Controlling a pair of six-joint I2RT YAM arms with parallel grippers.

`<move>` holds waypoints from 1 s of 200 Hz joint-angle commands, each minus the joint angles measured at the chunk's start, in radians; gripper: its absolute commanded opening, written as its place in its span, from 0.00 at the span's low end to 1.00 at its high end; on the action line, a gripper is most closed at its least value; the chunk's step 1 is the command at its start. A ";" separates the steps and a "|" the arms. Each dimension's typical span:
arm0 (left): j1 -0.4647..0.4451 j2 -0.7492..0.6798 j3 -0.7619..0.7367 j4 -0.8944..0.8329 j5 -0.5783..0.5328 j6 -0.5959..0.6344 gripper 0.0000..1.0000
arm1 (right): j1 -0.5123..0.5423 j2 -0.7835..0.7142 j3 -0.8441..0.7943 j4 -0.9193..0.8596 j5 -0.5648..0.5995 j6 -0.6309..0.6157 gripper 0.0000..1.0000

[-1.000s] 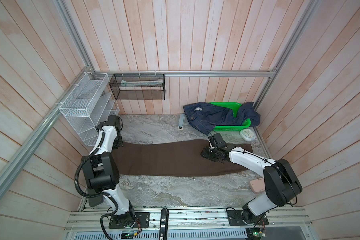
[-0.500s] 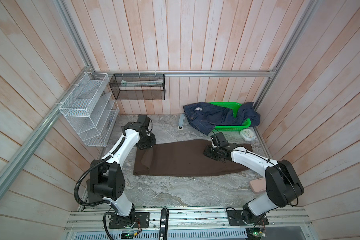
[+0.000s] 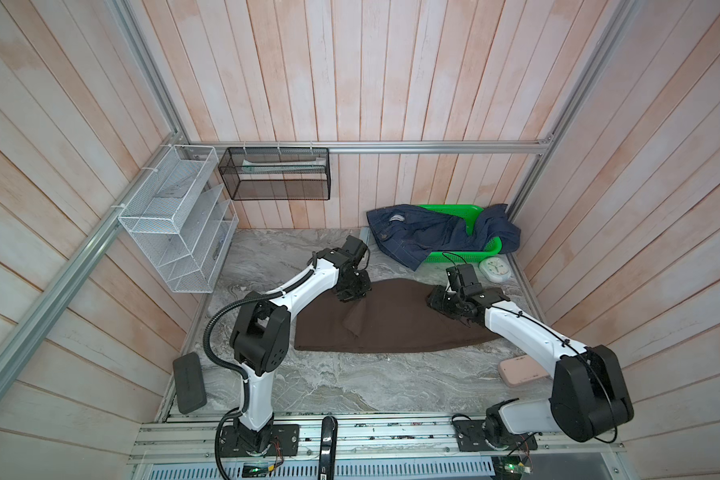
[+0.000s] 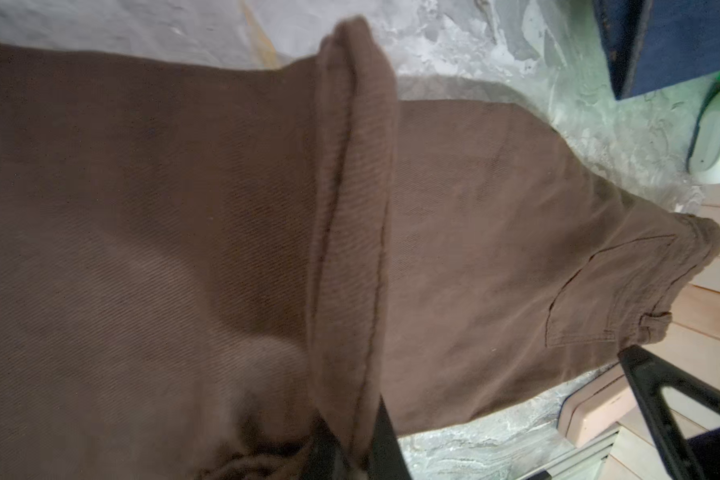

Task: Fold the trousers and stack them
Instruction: 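Lift the trouser end with the left gripper and fold it over toward the right gripper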

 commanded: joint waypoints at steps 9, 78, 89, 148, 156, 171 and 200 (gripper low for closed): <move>-0.041 0.044 0.055 0.044 0.031 -0.072 0.00 | -0.012 -0.029 -0.020 -0.035 0.019 -0.016 0.48; -0.065 0.147 0.150 0.036 0.041 -0.082 0.14 | -0.021 -0.040 -0.024 -0.039 0.019 -0.015 0.48; -0.068 0.149 0.152 0.048 0.060 -0.076 0.19 | -0.022 -0.042 -0.022 -0.041 0.022 -0.015 0.48; -0.111 0.130 0.244 0.049 0.137 -0.030 0.52 | -0.023 -0.039 -0.003 -0.045 0.021 -0.014 0.48; -0.111 0.102 0.244 0.053 0.133 -0.026 0.53 | -0.022 -0.037 0.000 -0.041 0.015 -0.012 0.48; -0.106 0.033 0.222 0.058 0.092 -0.019 0.55 | -0.013 -0.032 0.006 -0.032 0.005 -0.014 0.48; -0.019 -0.117 0.058 0.042 0.014 0.015 0.58 | 0.039 -0.001 0.039 -0.026 0.010 -0.027 0.48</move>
